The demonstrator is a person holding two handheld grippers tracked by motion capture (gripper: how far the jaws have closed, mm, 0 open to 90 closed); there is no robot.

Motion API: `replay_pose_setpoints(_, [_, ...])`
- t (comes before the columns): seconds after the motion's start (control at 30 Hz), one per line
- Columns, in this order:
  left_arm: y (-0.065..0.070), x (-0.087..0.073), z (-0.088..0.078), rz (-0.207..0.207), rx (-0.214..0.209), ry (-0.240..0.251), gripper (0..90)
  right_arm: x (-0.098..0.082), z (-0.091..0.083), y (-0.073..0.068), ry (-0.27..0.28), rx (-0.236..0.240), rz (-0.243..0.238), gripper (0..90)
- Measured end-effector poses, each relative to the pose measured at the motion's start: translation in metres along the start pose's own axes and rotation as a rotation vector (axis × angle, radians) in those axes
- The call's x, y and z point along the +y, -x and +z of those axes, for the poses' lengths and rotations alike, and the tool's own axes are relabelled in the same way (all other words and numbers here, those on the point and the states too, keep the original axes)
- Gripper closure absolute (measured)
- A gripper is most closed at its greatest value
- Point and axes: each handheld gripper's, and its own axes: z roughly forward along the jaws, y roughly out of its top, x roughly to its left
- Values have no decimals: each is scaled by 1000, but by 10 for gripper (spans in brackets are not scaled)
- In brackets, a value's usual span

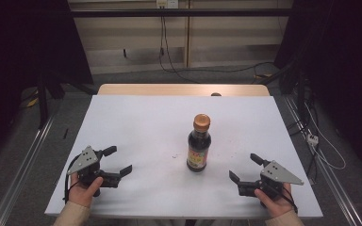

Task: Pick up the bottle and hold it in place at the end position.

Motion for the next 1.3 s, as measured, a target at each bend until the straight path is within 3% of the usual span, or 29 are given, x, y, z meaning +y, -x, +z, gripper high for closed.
replay_pose_setpoints(0.3, [0,0,0,-8,1,4,37,0,1,0,1,-19,20,16])
replay_pose_setpoints(0.4, [0,1,-1,-15,-1,11,37,1,1,-1,13,21,5,14])
replay_pose_setpoints(0.73, [0,0,-1,-11,-2,10,37,3,8,-4,-15,38,9,19])
replay_pose_setpoints(0.93, [0,0,0,-12,-3,6,37,15,16,-6,-11,55,0,22])
replay_pose_setpoints(1.3, [1,0,3,-11,-9,-2,37,29,39,-23,-6,142,-8,39])
